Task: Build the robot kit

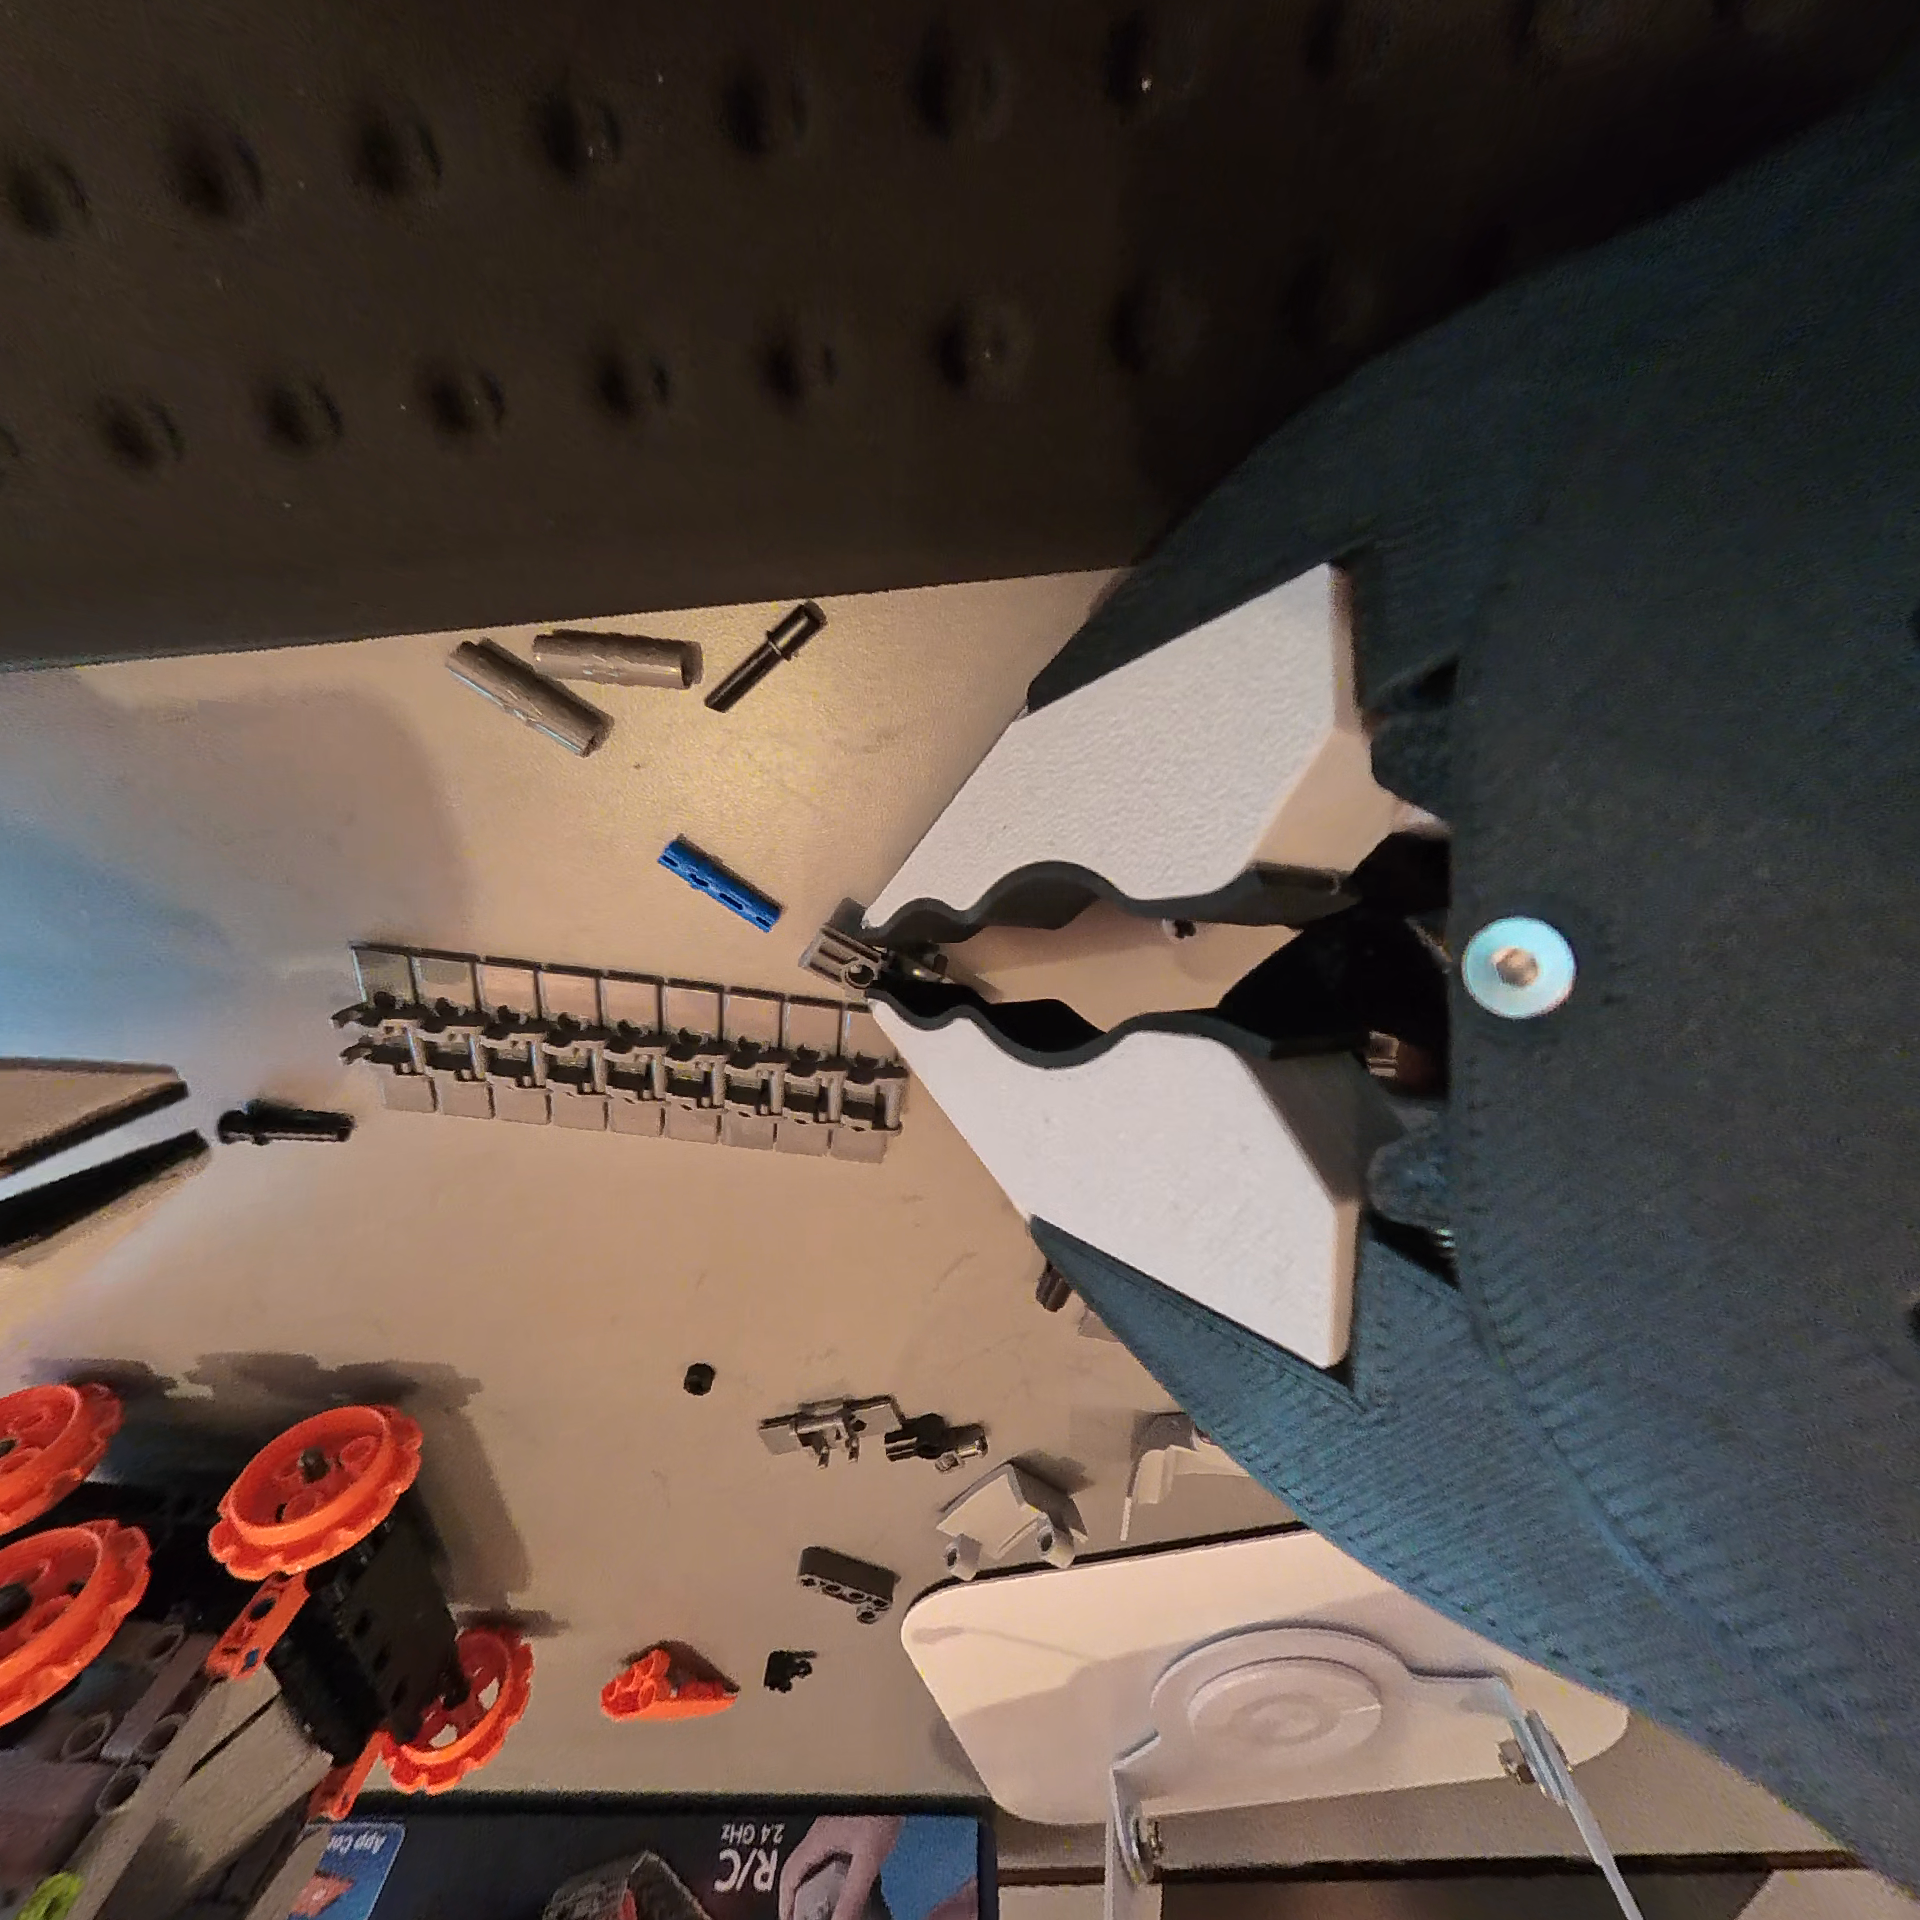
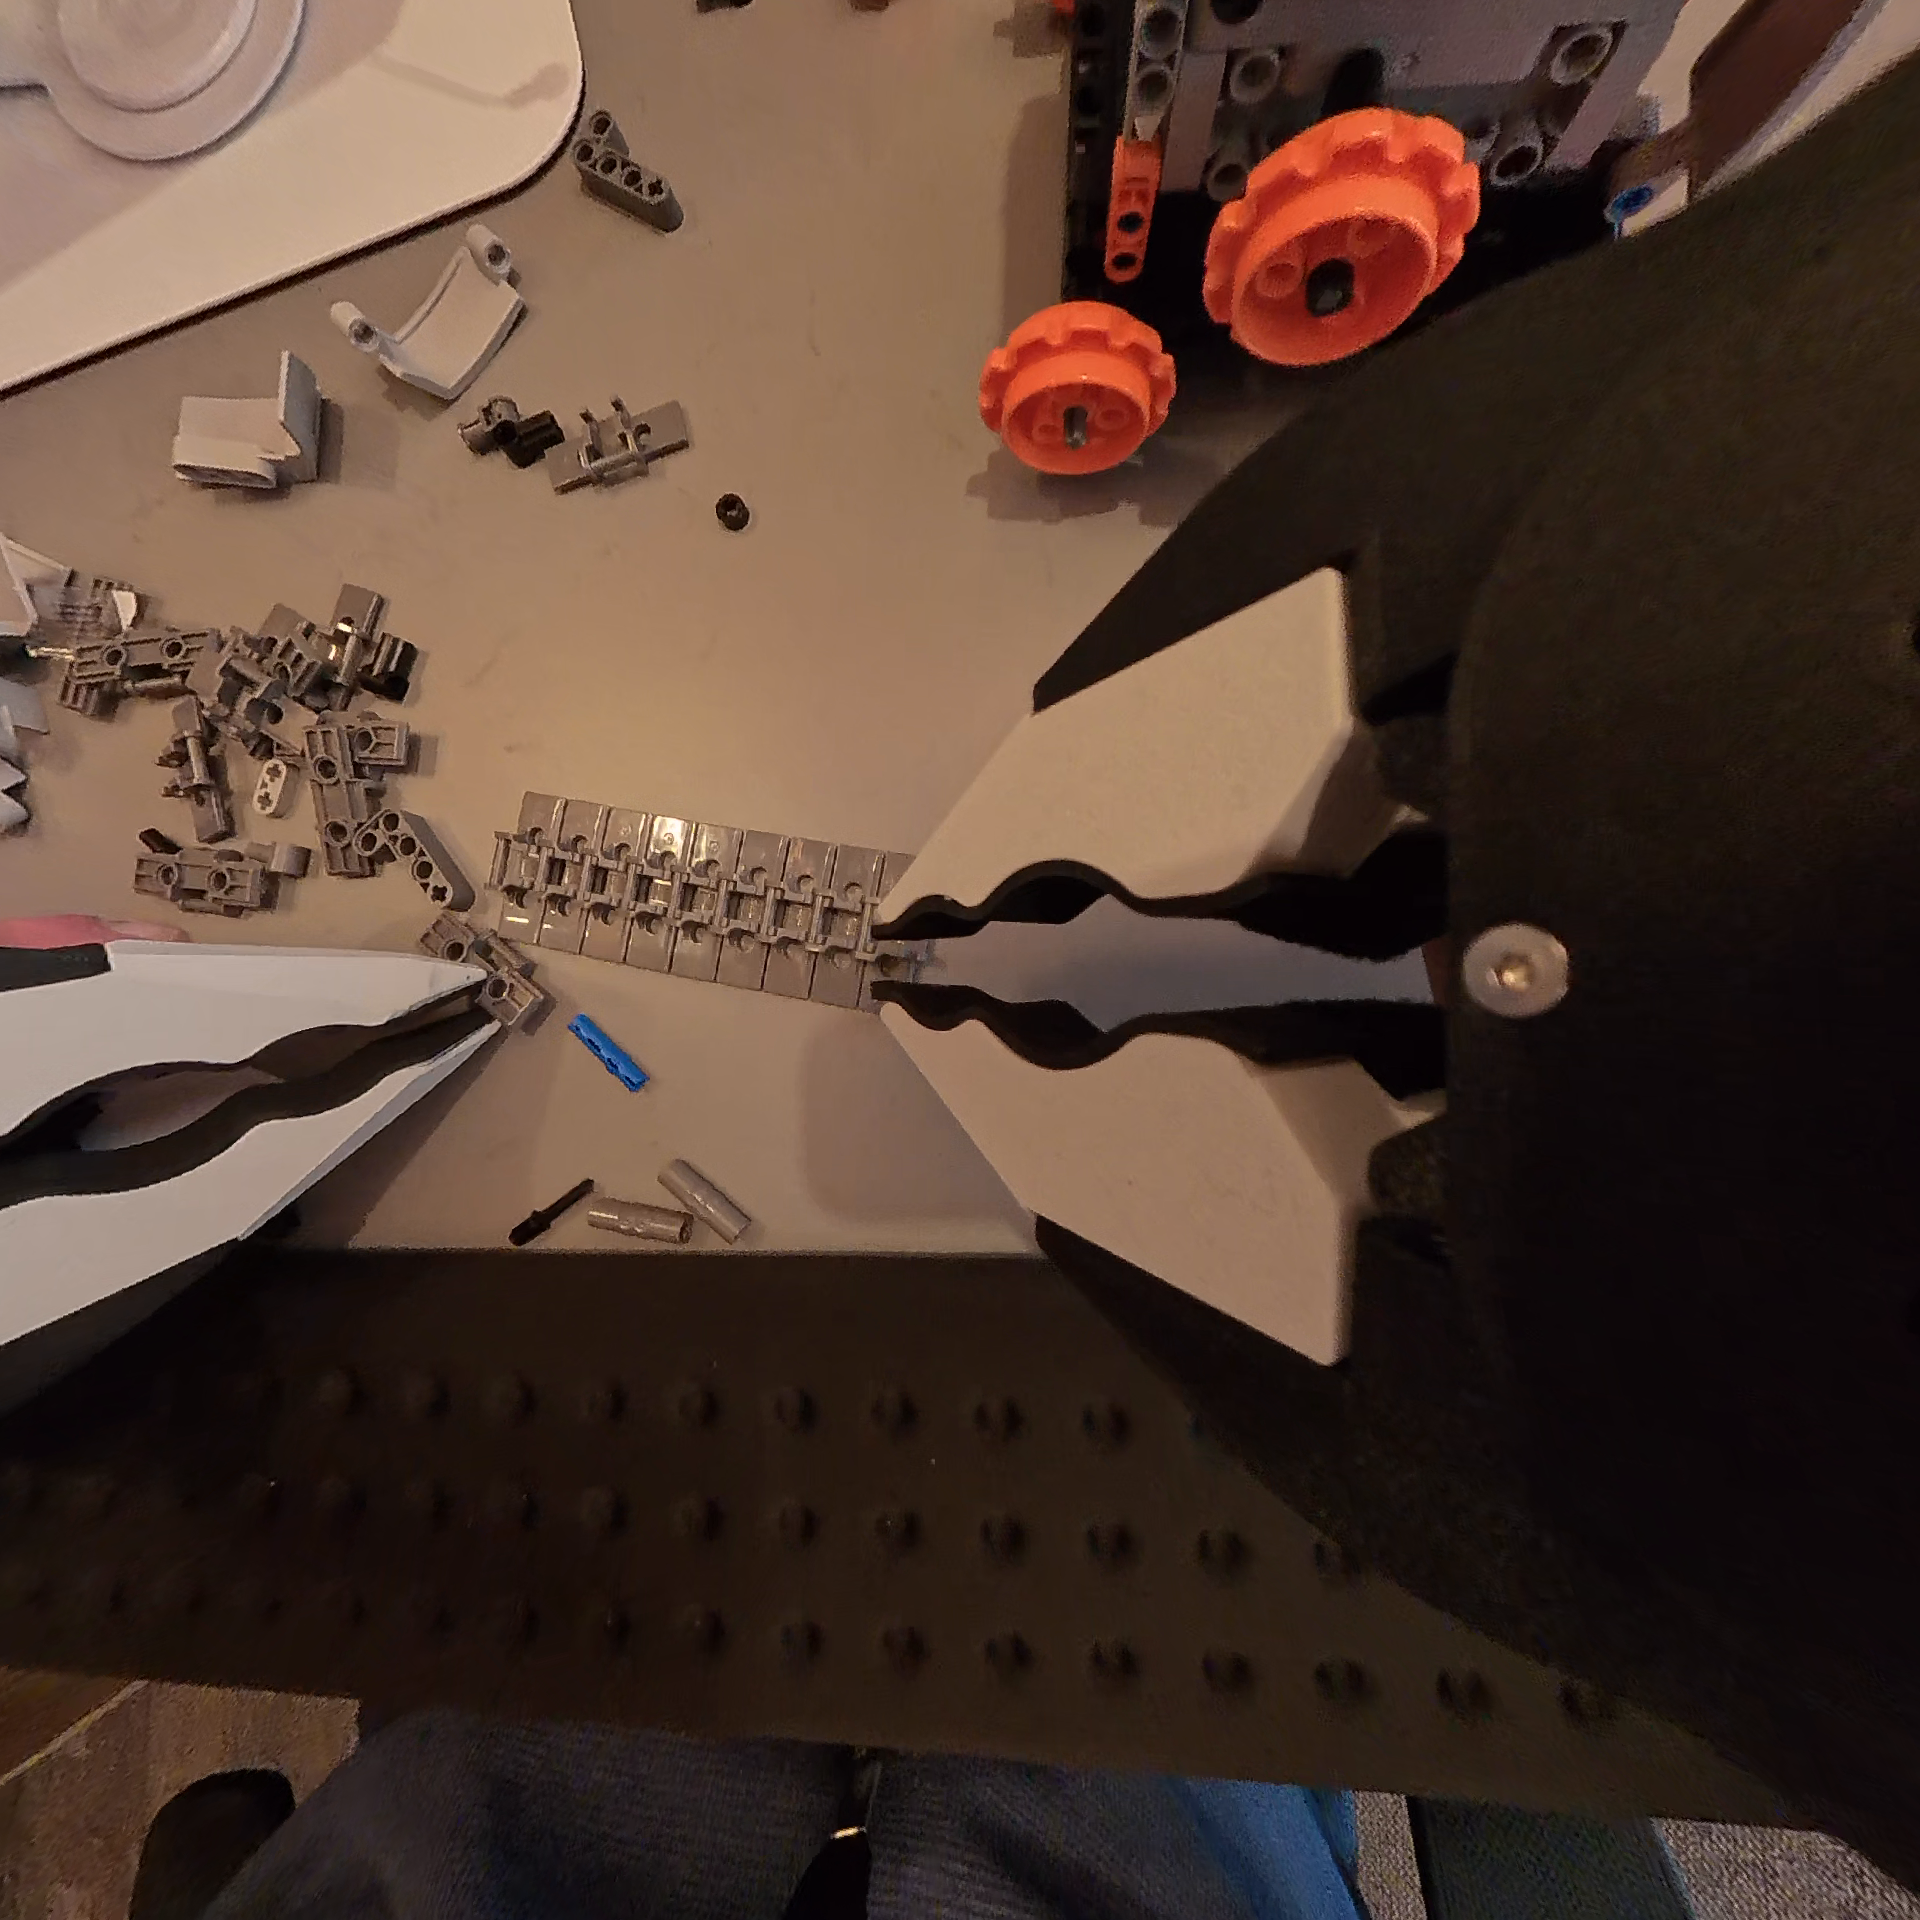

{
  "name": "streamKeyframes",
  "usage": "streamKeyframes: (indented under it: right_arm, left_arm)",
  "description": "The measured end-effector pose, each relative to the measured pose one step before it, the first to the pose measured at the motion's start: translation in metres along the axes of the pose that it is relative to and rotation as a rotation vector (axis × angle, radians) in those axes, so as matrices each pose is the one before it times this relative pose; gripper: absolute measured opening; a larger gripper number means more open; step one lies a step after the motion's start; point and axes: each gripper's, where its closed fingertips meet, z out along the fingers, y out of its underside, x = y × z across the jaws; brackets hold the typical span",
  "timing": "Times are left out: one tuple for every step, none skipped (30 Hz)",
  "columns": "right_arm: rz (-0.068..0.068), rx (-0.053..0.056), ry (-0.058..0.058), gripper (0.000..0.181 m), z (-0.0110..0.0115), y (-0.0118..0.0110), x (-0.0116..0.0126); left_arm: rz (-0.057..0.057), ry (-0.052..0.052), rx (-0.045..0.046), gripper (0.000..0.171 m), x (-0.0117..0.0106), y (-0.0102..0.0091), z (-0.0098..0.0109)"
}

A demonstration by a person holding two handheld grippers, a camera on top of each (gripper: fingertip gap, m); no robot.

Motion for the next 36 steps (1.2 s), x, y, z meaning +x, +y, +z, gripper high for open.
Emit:
streamKeyframes:
  right_arm:
    - [-0.0001, 0.0021, 0.0010, 0.005, -0.00033, 0.00043, -0.00124]
    - [0.0005, 0.0027, 0.0033, 0.006, -0.00035, 0.00042, -0.00090]
    - [0.0019, 0.0051, 0.0036, 0.006, -0.00049, 0.00011, -0.00095]
    - [0.0038, 0.0065, 0.0061, 0.006, -0.00075, 0.00002, -0.00046]
    - [0.0053, 0.0083, 0.0080, 0.006, -0.00107, -0.00021, -0.00023]
    - [0.0091, 0.0117, 0.0114, 0.006, -0.00139, -0.00082, 0.00039]
    - [0.0125, 0.0144, 0.0090, 0.007, -0.00147, -0.00122, 0.00019]
    - [0.0125, 0.0183, 0.0034, 0.009, -0.00148, -0.00214, -0.00089]
    - [0.0218, 0.0268, 0.0110, 0.011, -0.00165, -0.00386, 0.00050]
    - [0.0338, 0.0392, 0.0104, 0.013, -0.00192, -0.00629, 0.00077]
    - [0.0380, 0.0486, -0.0079, 0.016, -0.00167, -0.00747, -0.00203]
    - [0.0384, 0.0509, -0.0101, 0.023, -0.00100, -0.00762, -0.00226]
    - [0.0398, 0.0510, 0.0019, 0.030, -0.00081, -0.00706, -0.00011]
    - [0.0410, 0.0479, -0.0088, 0.037, -0.00067, -0.00593, -0.00108]
    - [0.0436, 0.0442, -0.0167, 0.048, -0.00068, -0.00485, -0.00178]
    - [0.0467, 0.0497, -0.0093, 0.054, -0.00078, -0.00538, 0.00004]
    - [0.0473, 0.0558, -0.0238, 0.054, -0.00114, -0.00612, -0.00161]
    - [0.0452, 0.0594, -0.0468, 0.053, -0.00181, -0.00679, -0.00473]
    - [0.0418, 0.0625, -0.0462, 0.051, -0.00220, -0.00789, -0.00464]
    - [0.0349, 0.0570, -0.0466, 0.050, -0.00204, -0.00742, -0.00520]
    - [0.0270, 0.0455, -0.0449, 0.051, -0.00178, -0.00597, -0.00523]
    - [0.0201, 0.0437, -0.0309, 0.053, -0.00194, -0.00586, -0.00345]
    - [0.0206, 0.0456, -0.0329, 0.054, -0.00173, -0.00617, -0.00389]
    - [0.0257, 0.0429, -0.0423, 0.053, -0.00112, -0.00564, -0.00560]
    - [0.0204, 0.0358, -0.0281, 0.051, -0.00011, -0.00423, -0.00370]
    - [0.0084, 0.0225, -0.0210, 0.051, 0.00065, -0.00193, -0.00310]
    - [0.0032, 0.0091, -0.0316, 0.050, 0.00104, -0.00022, -0.00506]
    - [-0.0020, 0.0066, -0.0173, 0.047, 0.00104, -0.00054, -0.00330]
    - [-0.0087, 0.0117, -0.0019, 0.040, 0.00068, -0.00179, -0.00147]
    - [-0.0087, 0.0156, -0.0105, 0.037, 0.00021, -0.00249, -0.00278]
    - [-0.0068, 0.0155, -0.0109, 0.037, 0.00034, -0.00238, -0.00273]
    - [-0.0068, 0.0142, -0.0036, 0.036, 0.00030, -0.00188, -0.00145]
    - [-0.0090, 0.0089, -0.0016, 0.036, 0.00009, -0.00100, -0.00102]
    - [-0.0143, -0.0011, 0.0100, 0.036, -0.00048, -0.00034, 0.00063]
    - [-0.0175, -0.0148, 0.0241, 0.036, -0.00108, 0.00069, 0.00268]
    - [-0.0191, -0.0280, 0.0259, 0.036, -0.00183, 0.00178, 0.00302]
  left_arm:
    - [-0.0059, -0.0011, 0.00643, 0.006, 0.00003, -0.00131, -0.00008]
    - [-0.0078, -0.0034, 0.00736, 0.006, -0.00064, -0.00145, 0.00013]
    - [-0.0034, -0.0020, 0.00728, 0.006, -0.00005, -0.00133, 0.00006]
    - [-0.0008, -0.0097, 0.01047, 0.006, -0.00112, -0.00215, -0.00025]
    - [-0.0058, -0.0098, 0.00953, 0.006, -0.00193, -0.00233, -0.00093]
    - [-0.0091, -0.0095, 0.01279, 0.006, -0.00285, -0.00316, -0.00165]
    - [-0.0149, -0.0103, 0.02450, 0.006, -0.00331, -0.00565, -0.00145]
    - [-0.0188, -0.0075, 0.03229, 0.006, -0.00281, -0.00746, -0.00099]
    - [-0.0150, -0.0135, 0.04626, 0.005, -0.00306, -0.01045, -0.00065]
    - [-0.0116, -0.0161, 0.05561, 0.006, -0.00278, -0.01265, -0.00009]
    - [-0.0061, -0.0075, 0.05684, 0.005, -0.00064, -0.01325, 0.00076]
    - [0.0065, -0.0144, 0.05717, 0.006, -0.00065, -0.01342, 0.00124]
    - [0.0192, -0.0320, 0.05018, 0.006, -0.00335, -0.01260, 0.00136]
    - [0.0256, -0.0384, 0.03825, 0.006, -0.00519, -0.01085, 0.00096]
    - [0.0243, -0.0416, 0.04748, 0.006, -0.00649, -0.01199, -0.00017]
    - [0.0119, -0.0334, 0.04883, 0.005, -0.00594, -0.01171, -0.00010]
    - [0.0085, -0.0243, 0.04153, 0.005, -0.00426, -0.00999, 0.00071]
    - [0.0201, -0.0192, 0.03320, 0.005, -0.00249, -0.00799, 0.00113]
    - [0.0307, -0.0202, 0.03149, 0.005, -0.00162, -0.00713, 0.00084]
    - [0.0233, -0.0156, 0.03014, 0.005, -0.00078, -0.00650, 0.00083]
    - [0.0125, -0.0132, 0.02690, 0.005, -0.00054, -0.00562, 0.00080]
    - [0.0107, -0.0197, 0.03057, 0.005, -0.00152, -0.00581, 0.00015]
    - [0.0024, -0.0108, 0.02719, 0.005, -0.00065, -0.00503, 0.00040]
    - [-0.0023, -0.0090, 0.02138, 0.005, -0.00069, -0.00427, 0.00050]
    - [0.0025, -0.0129, 0.02000, 0.005, -0.00122, -0.00414, 0.00054]
    - [0.0029, -0.0033, 0.01438, 0.005, 0.00022, -0.00361, 0.00081]
    - [0.0015, -0.0063, 0.01399, 0.005, -0.00026, -0.00357, 0.00080]
    - [0.0041, -0.0124, 0.01435, 0.005, -0.00122, -0.00370, 0.00074]
    - [0.0025, -0.0020, 0.01196, 0.005, 0.00011, -0.00314, 0.00088]
    - [-0.0100, -0.0021, 0.01072, 0.005, -0.00026, -0.00253, 0.00074]
    - [-0.0141, -0.0058, 0.01600, 0.005, -0.00128, -0.00293, 0.00025]
    - [-0.0040, -0.0024, 0.00915, 0.005, -0.00109, -0.00177, 0.00018]
    - [-0.0016, 0.0026, 0.00776, 0.005, -0.00036, -0.00135, 0.00016]
    - [-0.0059, 0.0020, -0.00012, 0.006, 0.00001, 0.00056, 0.00061]
    - [-0.0034, 0.0026, -0.01240, 0.006, -0.00025, 0.00330, 0.00049]
    - [0.0065, 0.0091, -0.00815, 0.007, 0.00026, 0.00263, -0.00090]
